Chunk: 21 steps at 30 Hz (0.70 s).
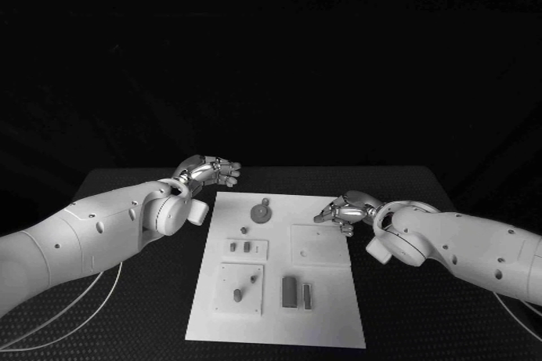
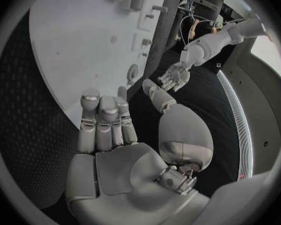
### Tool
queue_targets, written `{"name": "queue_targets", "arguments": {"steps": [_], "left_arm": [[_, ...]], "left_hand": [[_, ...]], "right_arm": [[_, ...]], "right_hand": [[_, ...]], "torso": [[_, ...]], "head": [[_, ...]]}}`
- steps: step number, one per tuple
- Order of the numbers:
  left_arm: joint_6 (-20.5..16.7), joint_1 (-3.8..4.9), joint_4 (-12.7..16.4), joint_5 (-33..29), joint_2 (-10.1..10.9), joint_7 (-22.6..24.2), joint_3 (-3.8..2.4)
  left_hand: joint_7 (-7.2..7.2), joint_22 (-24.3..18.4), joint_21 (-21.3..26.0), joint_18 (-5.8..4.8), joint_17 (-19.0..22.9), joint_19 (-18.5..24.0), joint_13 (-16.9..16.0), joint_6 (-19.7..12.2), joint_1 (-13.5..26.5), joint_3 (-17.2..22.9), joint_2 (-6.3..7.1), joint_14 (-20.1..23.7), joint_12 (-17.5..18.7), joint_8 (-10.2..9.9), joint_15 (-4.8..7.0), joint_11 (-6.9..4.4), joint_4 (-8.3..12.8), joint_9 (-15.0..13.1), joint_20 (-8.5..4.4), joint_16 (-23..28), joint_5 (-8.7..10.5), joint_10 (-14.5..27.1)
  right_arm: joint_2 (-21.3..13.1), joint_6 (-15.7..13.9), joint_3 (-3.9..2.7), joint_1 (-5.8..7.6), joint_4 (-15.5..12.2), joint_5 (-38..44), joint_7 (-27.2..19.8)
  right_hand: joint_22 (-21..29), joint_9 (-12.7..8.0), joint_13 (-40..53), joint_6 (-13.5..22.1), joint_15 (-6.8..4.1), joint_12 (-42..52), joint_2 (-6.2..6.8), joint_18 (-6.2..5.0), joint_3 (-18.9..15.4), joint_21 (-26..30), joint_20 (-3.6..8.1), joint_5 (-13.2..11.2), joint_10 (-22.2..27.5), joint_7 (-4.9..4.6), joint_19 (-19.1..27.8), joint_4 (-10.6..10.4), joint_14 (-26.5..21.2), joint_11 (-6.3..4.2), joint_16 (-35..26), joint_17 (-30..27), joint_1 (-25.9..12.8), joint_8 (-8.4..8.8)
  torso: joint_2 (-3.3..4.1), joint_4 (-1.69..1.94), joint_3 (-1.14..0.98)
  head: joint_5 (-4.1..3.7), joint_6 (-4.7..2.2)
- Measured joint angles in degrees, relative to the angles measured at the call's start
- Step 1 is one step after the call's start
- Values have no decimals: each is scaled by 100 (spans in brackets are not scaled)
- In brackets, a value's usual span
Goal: Assemble the parts on the task board
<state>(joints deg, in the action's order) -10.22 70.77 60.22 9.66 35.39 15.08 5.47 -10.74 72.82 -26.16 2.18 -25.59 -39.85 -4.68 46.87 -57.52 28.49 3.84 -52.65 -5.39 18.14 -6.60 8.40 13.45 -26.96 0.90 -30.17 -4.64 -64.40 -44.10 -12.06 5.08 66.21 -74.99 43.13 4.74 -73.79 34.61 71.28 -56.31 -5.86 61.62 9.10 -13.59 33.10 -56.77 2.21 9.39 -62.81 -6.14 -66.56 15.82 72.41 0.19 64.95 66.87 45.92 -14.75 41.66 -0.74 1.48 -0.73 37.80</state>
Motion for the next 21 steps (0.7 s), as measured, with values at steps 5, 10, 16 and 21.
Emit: {"name": "queue_targets", "arguments": {"steps": [5,10,16,21], "left_arm": [[40,-1,-108,-83,-10,56,34],[107,-1,-296,-193,-78,133,35],[234,-5,-462,-351,-155,255,33],[356,-77,-473,-431,-168,333,36]], "left_hand": [[0,14,0,-2,-24,-26,0,0,4,0,-5,-29,-32,23,15,-19,0,6,-20,0,0,-58],[21,18,23,-6,-49,-81,0,21,23,0,-22,-59,-59,41,45,-55,0,13,-39,5,0,-128],[22,16,101,-5,-48,-102,12,19,35,-34,-34,-23,-59,46,9,-55,34,39,-18,164,10,-137],[76,-26,273,-14,0,-26,60,-35,55,-122,-55,168,31,46,-82,-57,122,74,57,415,99,-35]], "right_arm": [[438,-38,-112,-12,947,-560,-638],[730,-30,-290,-5,1470,-1076,-1072],[967,73,-419,-87,1816,-1569,-1405],[1001,193,-491,-119,1900,-1826,-1552]], "right_hand": [[140,-5,-265,252,104,-370,-183,33,-163,420,-162,230,408,-150,526,69,-440,95,-432,-254,172,80],[603,9,-1184,483,406,-1298,-335,25,-213,1439,-575,249,1034,-301,1486,55,-1257,297,-1480,-950,387,101],[1518,-35,-3223,780,1035,-3039,-374,166,-187,2898,-1081,193,1422,-363,2583,81,-2027,651,-3311,-2172,501,151],[2032,-200,-4748,881,1256,-4167,-413,174,-281,3624,-1306,193,1164,-311,2905,89,-2144,809,-4346,-2943,601,168]], "torso": [[-94,-21,26],[-164,-27,31],[-240,-24,15],[-270,-12,-8]], "head": [[-20,-291],[-33,-576],[-37,-786],[-8,-805]]}}
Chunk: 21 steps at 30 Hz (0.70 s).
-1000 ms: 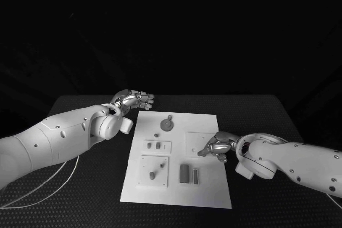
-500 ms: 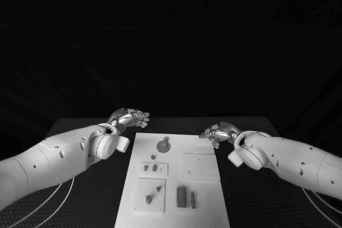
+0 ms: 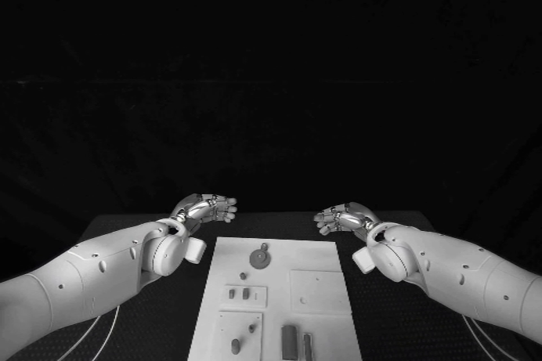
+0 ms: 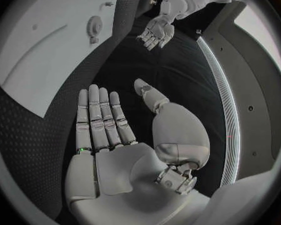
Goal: Assemble the parts on the task board
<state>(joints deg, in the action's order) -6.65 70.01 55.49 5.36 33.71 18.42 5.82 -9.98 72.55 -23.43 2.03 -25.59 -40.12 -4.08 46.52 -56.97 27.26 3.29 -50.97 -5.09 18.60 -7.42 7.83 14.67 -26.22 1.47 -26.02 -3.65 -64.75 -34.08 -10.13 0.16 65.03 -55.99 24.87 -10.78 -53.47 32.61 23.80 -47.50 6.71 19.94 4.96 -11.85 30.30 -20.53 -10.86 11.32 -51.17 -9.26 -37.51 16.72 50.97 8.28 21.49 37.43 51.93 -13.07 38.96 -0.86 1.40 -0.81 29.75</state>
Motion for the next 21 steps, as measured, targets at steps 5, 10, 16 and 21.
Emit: {"name": "queue_targets", "arguments": {"steps": [5,10,16,21], "left_arm": [[65,-11,11,-28,8,32,1],[22,-49,110,-27,59,19,-17],[-269,-213,669,-51,230,53,-116],[-834,-424,1424,-115,478,177,-254]], "left_hand": [[130,-287,379,61,350,529,57,-587,749,-395,-46,689,113,-206,26,-79,-98,326,49,449,48,296],[590,-1531,1426,-25,1525,2387,245,-2756,3398,-1638,-202,3038,328,-1090,408,-458,-828,1548,-60,1598,217,2118],[852,-4691,2015,-73,2187,3427,350,-3971,4864,-2337,-284,4356,438,-1583,624,-666,-1236,2236,-116,2241,283,4866],[932,-6127,2199,-73,2397,3753,382,-4352,5331,-2543,-310,4769,458,-1734,690,-731,-1380,2453,-129,2445,317,5769]], "right_arm": [[16,68,-6,-31,8,-90,-66],[-37,14,-5,-37,-115,-112,-57],[-229,-293,-3,-129,-716,-311,-158],[-492,-859,-8,-233,-1545,-700,-428]], "right_hand": [[933,-525,-951,608,-25,-650,-122,94,-487,621,-24,-127,381,103,485,-218,-563,-79,-572,-766,-530,131],[3302,-1993,-1728,2833,-375,-1378,-328,684,-1854,1397,575,-669,2923,545,2238,-999,-2996,-481,-1424,-2366,-3049,758],[4604,-2801,-2143,4054,-561,-1769,-436,964,-2604,1815,903,-961,4321,787,3200,-1427,-4333,-701,-1886,-3242,-4410,1108],[5021,-3058,-2276,4442,-622,-1885,-470,1020,-2830,1939,1008,-1045,4767,864,3501,-1577,-4758,-774,-2028,-3522,-4847,1197]], "torso": [[-14,6,-17],[-43,8,-19],[-238,27,-50],[-489,55,-92]], "head": [[16,36],[19,58],[41,192],[64,341]]}}
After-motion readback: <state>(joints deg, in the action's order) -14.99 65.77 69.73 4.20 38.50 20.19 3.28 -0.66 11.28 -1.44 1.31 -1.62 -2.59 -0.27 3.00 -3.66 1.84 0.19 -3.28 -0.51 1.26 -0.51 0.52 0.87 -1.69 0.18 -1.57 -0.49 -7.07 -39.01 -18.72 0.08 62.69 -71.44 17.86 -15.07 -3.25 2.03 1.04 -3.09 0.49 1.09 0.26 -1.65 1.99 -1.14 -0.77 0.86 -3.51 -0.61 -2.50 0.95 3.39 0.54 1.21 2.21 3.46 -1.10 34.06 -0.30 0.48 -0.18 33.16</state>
